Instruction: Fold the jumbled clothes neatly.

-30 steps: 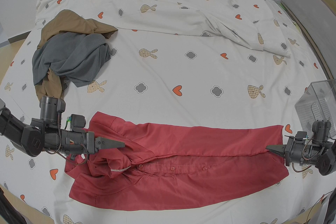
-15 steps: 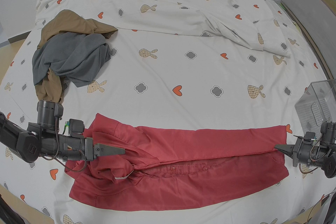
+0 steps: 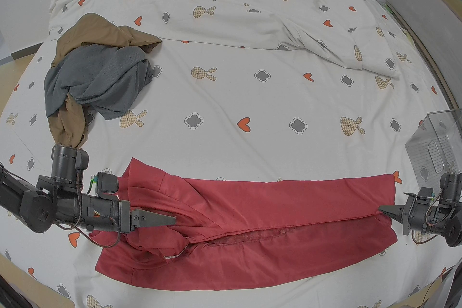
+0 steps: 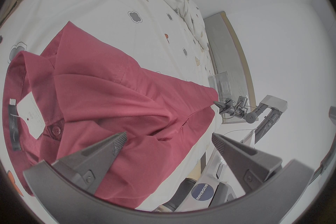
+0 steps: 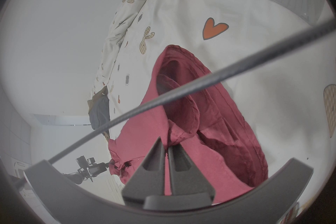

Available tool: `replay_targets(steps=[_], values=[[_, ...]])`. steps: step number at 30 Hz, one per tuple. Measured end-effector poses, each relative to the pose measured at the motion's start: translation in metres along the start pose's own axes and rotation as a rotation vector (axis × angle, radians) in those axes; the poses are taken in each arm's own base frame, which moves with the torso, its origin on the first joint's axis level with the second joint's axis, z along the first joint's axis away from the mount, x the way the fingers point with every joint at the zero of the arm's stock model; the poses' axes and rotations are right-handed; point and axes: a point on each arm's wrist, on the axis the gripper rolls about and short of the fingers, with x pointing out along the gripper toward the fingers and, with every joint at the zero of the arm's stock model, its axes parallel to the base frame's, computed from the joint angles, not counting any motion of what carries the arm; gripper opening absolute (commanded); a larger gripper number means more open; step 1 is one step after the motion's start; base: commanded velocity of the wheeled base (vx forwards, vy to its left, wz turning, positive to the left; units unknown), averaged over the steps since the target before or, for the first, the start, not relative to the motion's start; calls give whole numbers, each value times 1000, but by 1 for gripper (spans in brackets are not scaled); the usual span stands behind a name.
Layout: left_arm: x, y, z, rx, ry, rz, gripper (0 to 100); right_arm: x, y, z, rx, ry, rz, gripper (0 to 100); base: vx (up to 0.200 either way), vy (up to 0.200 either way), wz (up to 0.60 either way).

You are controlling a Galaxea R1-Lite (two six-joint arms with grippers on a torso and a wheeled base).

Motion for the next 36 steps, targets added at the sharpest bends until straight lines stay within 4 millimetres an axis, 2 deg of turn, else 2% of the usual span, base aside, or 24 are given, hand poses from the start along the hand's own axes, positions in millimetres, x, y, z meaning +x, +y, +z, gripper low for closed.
replay_targets(steps=[9,17,22,27,36], values=[[-1,-1,-5,-10,12,1,100,0,-7,-5,-18,6,-43,100,0,0,0],[-6,-7,-3,-12,-7,-2,100,-11,8,-3,-68,-48,-11,100,0,0,0],[-16,-19,-1,-17,-44,-14,100,-23,19,-8,-105,-81,9,100,0,0,0],[-24,-29,1,14,-76,-24,100,-29,20,-10,-124,-101,9,100,0,0,0],[-60,-62,5,108,-212,-50,100,-33,15,0,-196,-153,-19,100,0,0,0]])
